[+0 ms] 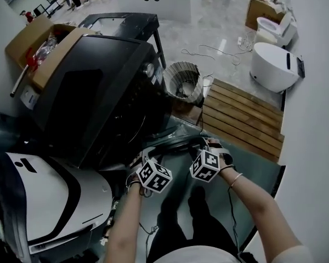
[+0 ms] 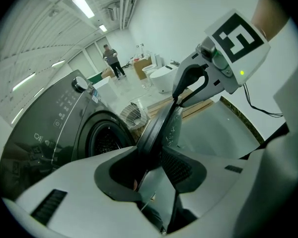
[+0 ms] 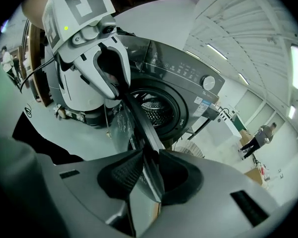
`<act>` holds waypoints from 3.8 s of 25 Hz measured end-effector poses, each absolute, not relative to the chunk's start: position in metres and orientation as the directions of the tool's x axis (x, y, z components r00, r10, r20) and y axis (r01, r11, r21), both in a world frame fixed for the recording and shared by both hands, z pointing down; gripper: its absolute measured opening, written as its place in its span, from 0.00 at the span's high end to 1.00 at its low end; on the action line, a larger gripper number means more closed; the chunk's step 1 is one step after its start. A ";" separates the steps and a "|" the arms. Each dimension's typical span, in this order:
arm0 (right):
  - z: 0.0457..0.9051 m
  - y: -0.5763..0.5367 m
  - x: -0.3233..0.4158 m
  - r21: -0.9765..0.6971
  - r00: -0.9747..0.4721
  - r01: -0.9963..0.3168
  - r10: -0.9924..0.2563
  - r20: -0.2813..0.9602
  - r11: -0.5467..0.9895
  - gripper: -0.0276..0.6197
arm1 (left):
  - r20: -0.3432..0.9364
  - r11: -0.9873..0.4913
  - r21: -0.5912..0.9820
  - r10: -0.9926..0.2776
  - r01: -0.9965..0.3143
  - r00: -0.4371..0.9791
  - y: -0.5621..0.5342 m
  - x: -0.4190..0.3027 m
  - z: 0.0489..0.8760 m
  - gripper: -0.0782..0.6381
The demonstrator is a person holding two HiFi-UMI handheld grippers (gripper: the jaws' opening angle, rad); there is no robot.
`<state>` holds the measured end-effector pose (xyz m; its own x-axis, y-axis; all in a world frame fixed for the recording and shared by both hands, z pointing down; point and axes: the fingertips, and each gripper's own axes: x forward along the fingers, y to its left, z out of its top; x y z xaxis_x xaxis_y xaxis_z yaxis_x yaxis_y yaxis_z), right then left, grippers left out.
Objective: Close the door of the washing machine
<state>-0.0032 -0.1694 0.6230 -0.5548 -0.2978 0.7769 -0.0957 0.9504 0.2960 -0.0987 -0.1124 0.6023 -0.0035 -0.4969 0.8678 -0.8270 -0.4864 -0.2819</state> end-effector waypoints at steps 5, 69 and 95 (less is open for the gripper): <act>0.626 -0.198 -0.010 0.306 -0.608 -0.056 -0.275 0.745 0.951 0.79 | 0.862 -0.416 -0.296 -0.505 -0.860 -0.052 -0.135 -0.102 0.607 0.66; 0.641 -0.382 -0.231 0.368 -0.732 0.359 0.014 0.681 0.858 0.77 | 0.786 0.209 -0.369 -0.450 -0.906 -0.424 -0.275 -0.268 0.627 0.62; 0.648 -0.388 -0.259 0.430 -0.766 0.374 0.012 0.643 0.821 0.77 | 0.776 0.314 -0.381 -0.403 -0.869 -0.486 -0.282 -0.290 0.632 0.59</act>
<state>-0.2594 -0.3878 0.6484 -0.7658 0.0117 0.6430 0.3740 0.8215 0.4305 -0.2900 -0.2823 0.6325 -0.4859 -0.4028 0.7757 -0.8693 0.3143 -0.3813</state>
